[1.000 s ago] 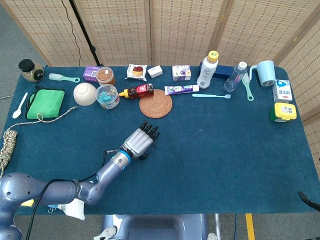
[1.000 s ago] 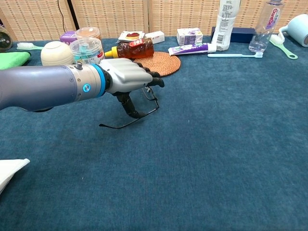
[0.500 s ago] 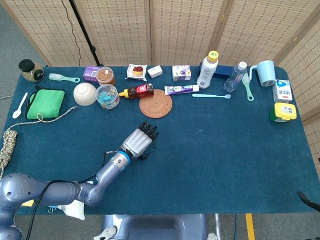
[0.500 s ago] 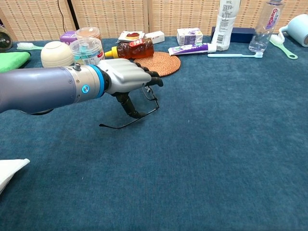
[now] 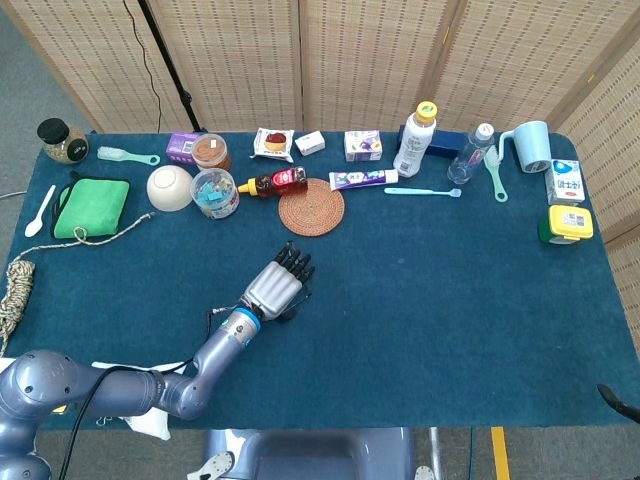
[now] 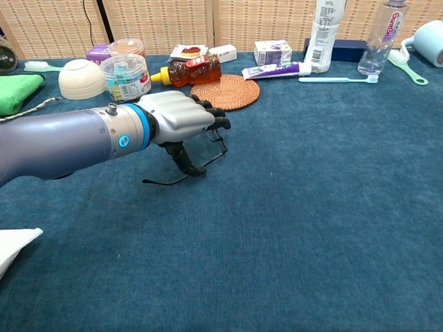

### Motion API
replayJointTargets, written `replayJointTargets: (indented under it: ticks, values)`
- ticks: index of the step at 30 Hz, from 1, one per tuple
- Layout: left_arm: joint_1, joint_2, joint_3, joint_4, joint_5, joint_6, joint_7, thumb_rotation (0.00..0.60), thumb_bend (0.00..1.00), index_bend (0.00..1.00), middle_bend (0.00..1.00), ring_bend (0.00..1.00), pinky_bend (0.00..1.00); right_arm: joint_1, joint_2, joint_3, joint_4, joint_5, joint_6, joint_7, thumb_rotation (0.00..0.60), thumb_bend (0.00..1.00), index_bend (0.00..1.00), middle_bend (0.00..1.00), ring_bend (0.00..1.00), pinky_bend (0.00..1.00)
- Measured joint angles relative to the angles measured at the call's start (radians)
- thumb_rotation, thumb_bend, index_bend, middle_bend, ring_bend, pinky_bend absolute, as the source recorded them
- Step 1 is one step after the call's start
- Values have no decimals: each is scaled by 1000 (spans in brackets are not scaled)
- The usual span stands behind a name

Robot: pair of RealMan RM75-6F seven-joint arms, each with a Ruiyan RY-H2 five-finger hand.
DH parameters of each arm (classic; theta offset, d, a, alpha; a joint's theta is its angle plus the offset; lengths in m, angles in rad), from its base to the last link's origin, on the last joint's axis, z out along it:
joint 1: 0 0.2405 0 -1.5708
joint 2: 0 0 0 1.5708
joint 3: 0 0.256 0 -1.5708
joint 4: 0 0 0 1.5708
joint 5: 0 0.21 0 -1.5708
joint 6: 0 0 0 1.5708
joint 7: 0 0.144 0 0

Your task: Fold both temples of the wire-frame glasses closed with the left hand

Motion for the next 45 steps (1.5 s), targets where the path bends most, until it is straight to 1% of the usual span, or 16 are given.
replayJointTargets:
  ticks: [11,22,26,32,40,45]
  values:
    - [13,-11,-4,25,26,4,-7,332,295,123,0,0,0,-1,-2,0,1,2,-1,2,600,0,148,0,0,2]
    - [30,-23,-12,41,64,17,-15,342,296,247,0,0,0,-1,-1,2,-8,3,0,-8,600,0,147,0,0,2]
    - [37,-27,-15,50,76,16,-20,343,296,267,0,0,0,-2,0,2,-13,4,1,-11,600,0,147,0,0,2]
    - [45,-30,-19,59,97,14,-27,350,296,336,0,0,0,-2,0,2,-18,3,0,-14,600,0,147,0,0,2]
    - [58,-23,-22,56,111,10,-29,387,296,408,0,0,0,0,0,3,-23,4,-2,-18,600,0,147,0,0,2]
    - [62,-19,-21,49,122,8,-26,407,296,432,0,0,0,-2,0,3,-26,4,1,-20,600,0,147,0,0,2]
